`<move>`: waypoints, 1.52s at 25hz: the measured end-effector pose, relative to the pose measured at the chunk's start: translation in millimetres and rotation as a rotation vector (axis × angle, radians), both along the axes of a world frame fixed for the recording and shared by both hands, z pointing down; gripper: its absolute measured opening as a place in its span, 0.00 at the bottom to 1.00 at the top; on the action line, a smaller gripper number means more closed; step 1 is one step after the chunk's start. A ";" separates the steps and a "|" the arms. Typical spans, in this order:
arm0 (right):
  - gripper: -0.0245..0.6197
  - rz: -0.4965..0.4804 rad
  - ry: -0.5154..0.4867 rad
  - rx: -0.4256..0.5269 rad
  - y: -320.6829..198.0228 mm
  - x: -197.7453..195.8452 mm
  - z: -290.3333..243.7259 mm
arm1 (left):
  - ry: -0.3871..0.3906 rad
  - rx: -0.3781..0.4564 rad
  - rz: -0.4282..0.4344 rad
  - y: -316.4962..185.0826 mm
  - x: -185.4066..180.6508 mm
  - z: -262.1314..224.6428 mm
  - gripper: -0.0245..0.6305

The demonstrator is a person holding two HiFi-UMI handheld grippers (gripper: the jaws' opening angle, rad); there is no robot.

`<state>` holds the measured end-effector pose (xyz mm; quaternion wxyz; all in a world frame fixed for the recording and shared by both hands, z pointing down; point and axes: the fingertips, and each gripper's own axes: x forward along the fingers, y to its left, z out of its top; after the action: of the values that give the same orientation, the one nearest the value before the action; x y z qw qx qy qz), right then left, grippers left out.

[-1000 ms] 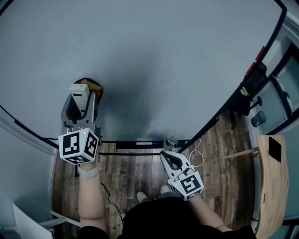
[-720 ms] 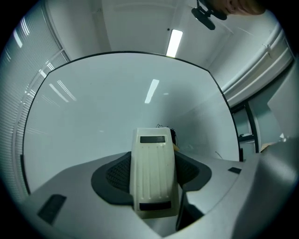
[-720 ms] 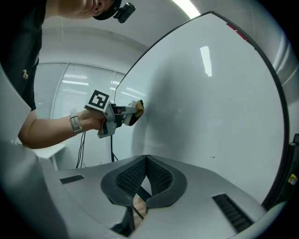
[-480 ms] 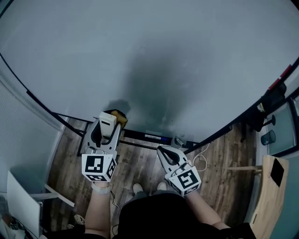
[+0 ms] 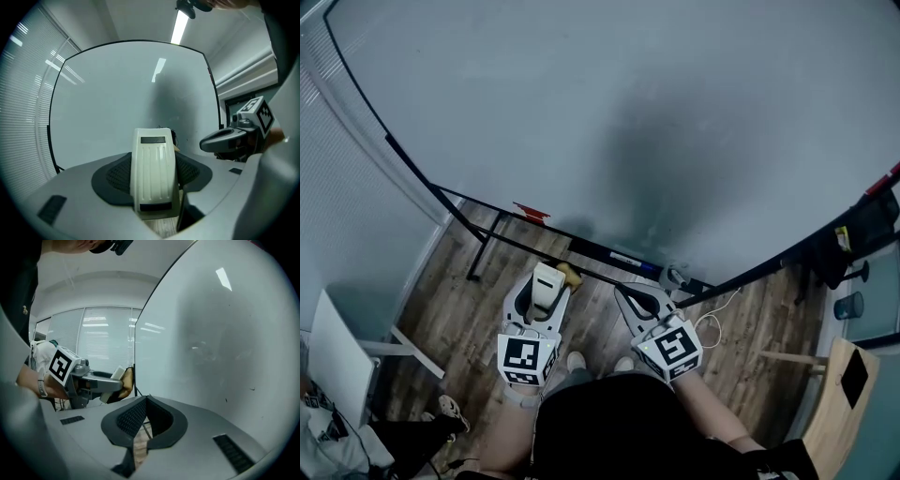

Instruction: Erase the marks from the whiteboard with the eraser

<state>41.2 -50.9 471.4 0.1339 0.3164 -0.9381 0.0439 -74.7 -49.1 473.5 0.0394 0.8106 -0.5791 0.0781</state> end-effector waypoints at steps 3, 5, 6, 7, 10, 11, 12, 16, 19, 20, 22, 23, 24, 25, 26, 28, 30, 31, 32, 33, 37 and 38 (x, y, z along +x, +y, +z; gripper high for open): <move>0.08 -0.035 0.005 -0.018 6.2 -4.3 4.8 | -0.042 -0.005 -0.014 20.2 3.2 10.6 0.44; 0.08 -0.058 0.007 -0.019 9.6 -7.0 5.4 | -0.047 -0.005 -0.027 30.2 3.8 14.2 0.44; 0.08 -0.069 0.009 -0.017 11.4 -8.2 5.2 | -0.041 -0.004 -0.034 34.0 3.4 14.5 0.44; 0.08 -0.079 0.010 -0.015 13.4 -9.2 4.9 | -0.032 -0.002 -0.039 37.6 2.9 15.3 0.44; 0.08 -0.103 0.006 -0.015 19.0 -11.9 4.2 | -0.015 0.006 -0.045 46.7 1.1 18.8 0.44; 0.08 -0.108 0.001 -0.018 20.4 -12.5 4.0 | -0.015 0.006 -0.048 48.5 0.6 19.4 0.44; 0.08 -0.111 -0.003 -0.019 22.0 -13.0 4.1 | -0.012 0.006 -0.053 50.0 0.1 20.0 0.44; 0.08 -0.124 -0.003 -0.008 28.8 -14.9 3.2 | 0.001 0.002 -0.063 54.0 -2.5 21.5 0.44; 0.08 -0.131 0.006 0.000 31.4 -13.2 4.1 | -0.002 -0.002 -0.059 54.1 -2.7 21.7 0.44; 0.08 -0.131 0.012 -0.002 31.7 -12.7 5.8 | -0.001 -0.005 -0.057 53.5 -2.9 22.6 0.44; 0.08 -0.129 0.021 -0.008 31.8 -12.4 9.8 | 0.001 -0.009 -0.051 51.5 -3.7 23.9 0.44; 0.08 -0.128 0.025 -0.010 31.8 -12.1 11.3 | 0.000 -0.010 -0.046 50.4 -3.8 24.1 0.44; 0.08 -0.127 0.029 -0.011 32.0 -11.6 12.5 | -0.001 -0.010 -0.042 49.5 -3.6 24.0 0.44; 0.08 -0.125 0.032 -0.011 32.0 -10.9 13.3 | -0.003 -0.009 -0.038 48.6 -3.4 23.7 0.44; 0.08 -0.121 0.034 -0.009 31.6 -9.8 13.9 | -0.003 -0.009 -0.034 47.9 -3.4 23.5 0.44; 0.08 -0.102 0.031 -0.006 29.6 -6.1 14.8 | -0.003 -0.011 -0.030 46.4 -4.2 24.0 0.44; 0.08 -0.081 0.025 -0.011 27.4 -2.5 16.5 | -0.003 -0.016 -0.027 44.6 -5.5 25.6 0.44; 0.08 -0.074 0.026 -0.012 26.8 -1.5 17.7 | -0.005 -0.018 -0.024 43.6 -6.1 26.4 0.44; 0.08 -0.069 0.030 -0.010 26.4 -0.7 18.8 | -0.008 -0.018 -0.019 42.6 -6.2 27.0 0.44; 0.08 -0.064 0.037 -0.005 26.1 0.4 19.8 | -0.011 -0.018 -0.013 41.5 -5.7 27.5 0.44; 0.08 -0.031 0.039 0.003 20.8 8.8 21.7 | -0.021 -0.017 0.010 35.3 -0.3 29.9 0.44; 0.08 -0.022 0.037 0.004 19.3 10.7 21.3 | -0.019 -0.017 0.014 34.0 0.7 29.9 0.44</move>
<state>51.8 -31.6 492.7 0.1510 0.3069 -0.9390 0.0347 -73.9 -15.1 503.4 0.0400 0.8135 -0.5729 0.0910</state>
